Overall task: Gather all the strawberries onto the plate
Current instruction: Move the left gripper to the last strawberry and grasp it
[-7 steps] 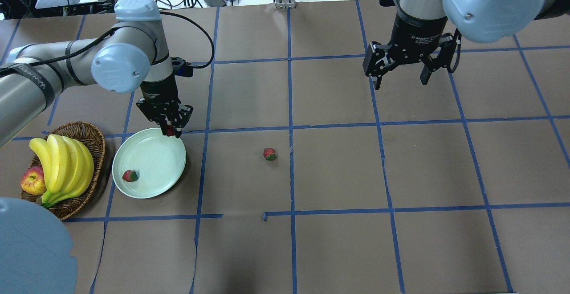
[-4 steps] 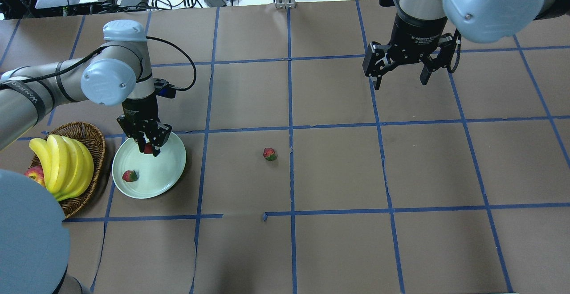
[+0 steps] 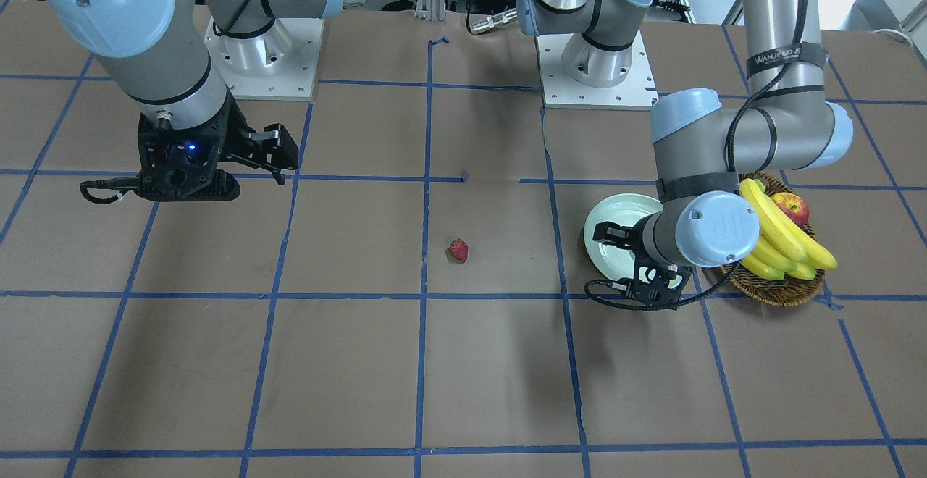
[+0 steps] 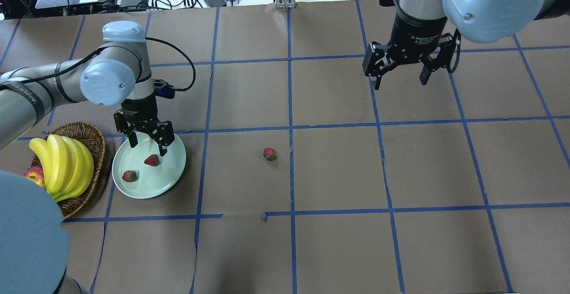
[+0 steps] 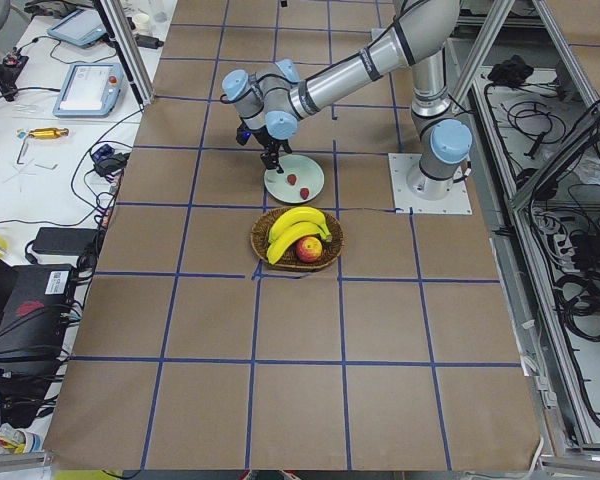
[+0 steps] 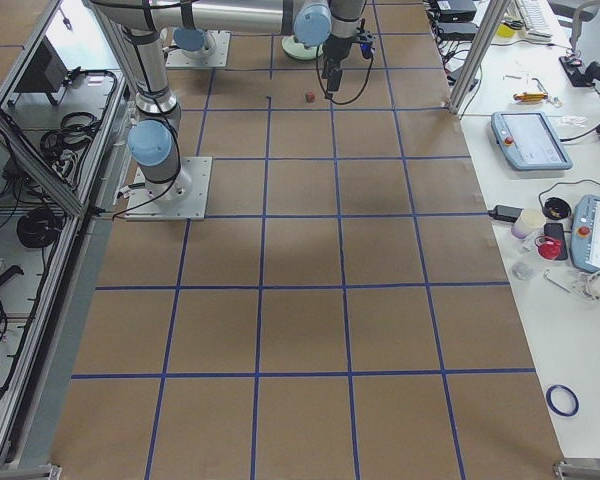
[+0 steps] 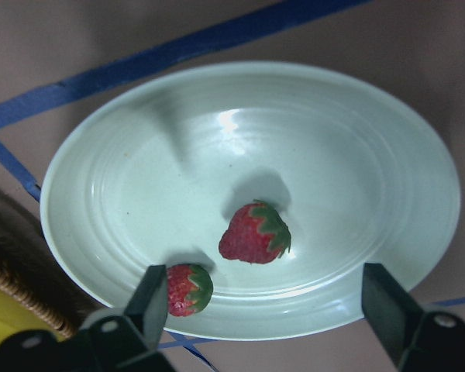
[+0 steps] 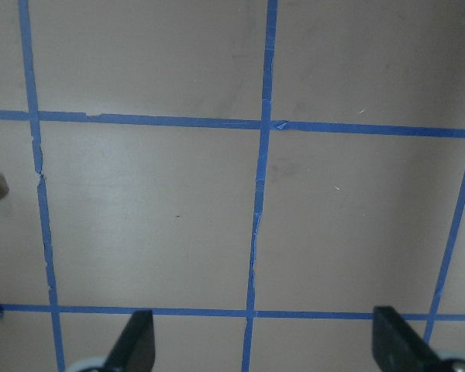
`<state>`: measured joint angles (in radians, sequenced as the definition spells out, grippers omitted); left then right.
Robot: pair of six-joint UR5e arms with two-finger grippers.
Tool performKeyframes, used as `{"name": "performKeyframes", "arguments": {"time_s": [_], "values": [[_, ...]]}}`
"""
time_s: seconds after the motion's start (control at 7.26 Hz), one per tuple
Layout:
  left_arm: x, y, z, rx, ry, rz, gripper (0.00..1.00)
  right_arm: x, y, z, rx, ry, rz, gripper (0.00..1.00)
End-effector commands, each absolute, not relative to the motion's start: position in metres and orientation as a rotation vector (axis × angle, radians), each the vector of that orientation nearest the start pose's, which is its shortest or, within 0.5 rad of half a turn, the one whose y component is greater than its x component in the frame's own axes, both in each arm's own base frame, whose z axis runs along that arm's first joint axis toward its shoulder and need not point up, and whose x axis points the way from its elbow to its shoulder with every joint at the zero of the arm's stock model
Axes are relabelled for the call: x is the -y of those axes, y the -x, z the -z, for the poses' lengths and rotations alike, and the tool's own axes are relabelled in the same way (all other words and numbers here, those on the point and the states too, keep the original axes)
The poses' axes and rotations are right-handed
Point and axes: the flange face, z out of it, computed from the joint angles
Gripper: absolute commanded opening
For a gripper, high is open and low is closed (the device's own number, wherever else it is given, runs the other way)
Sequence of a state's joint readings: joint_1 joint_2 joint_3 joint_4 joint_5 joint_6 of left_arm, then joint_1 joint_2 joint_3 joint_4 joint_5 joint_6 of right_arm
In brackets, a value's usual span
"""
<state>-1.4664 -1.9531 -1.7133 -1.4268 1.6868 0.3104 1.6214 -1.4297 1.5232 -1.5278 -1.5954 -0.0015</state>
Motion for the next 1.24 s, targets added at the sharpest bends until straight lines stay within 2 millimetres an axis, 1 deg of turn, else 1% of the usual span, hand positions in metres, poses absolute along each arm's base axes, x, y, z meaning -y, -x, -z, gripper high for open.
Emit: {"name": "performKeyframes", "arguments": {"time_s": [0.0,0.14,0.28,0.41,0.55,0.69,0.83,1.1], "values": [[0.564,0.131,-0.253,-3.113,-0.135,-0.518,0.94,0.528,-0.157,-0.434,-3.164,0.086,-0.215,1.0],[0.563,0.163,-0.252,-3.17,0.002,-0.482,0.94,0.528,-0.157,-0.434,-3.164,0.086,-0.215,1.0],[0.555,0.192,-0.249,-3.205,0.154,-0.51,0.94,0.528,-0.158,-0.434,-3.161,0.085,-0.215,1.0],[0.549,0.218,-0.241,-3.22,0.252,-0.542,0.94,0.528,-0.158,-0.434,-3.159,0.085,-0.218,1.0],[0.544,0.235,-0.236,-3.259,0.33,-0.605,0.94,0.528,-0.158,-0.434,-3.161,0.085,-0.218,1.0],[0.542,0.248,-0.225,-3.276,0.418,-0.681,0.94,0.528,-0.158,-0.434,-3.159,0.085,-0.218,1.0],[0.538,0.261,-0.21,-3.26,0.403,-0.717,0.94,0.528,-0.158,-0.434,-3.159,0.085,-0.22,1.0],[0.541,0.265,-0.17,-3.224,0.461,-0.77,0.94,0.528,-0.158,-0.434,-3.161,0.085,-0.22,1.0]]}}
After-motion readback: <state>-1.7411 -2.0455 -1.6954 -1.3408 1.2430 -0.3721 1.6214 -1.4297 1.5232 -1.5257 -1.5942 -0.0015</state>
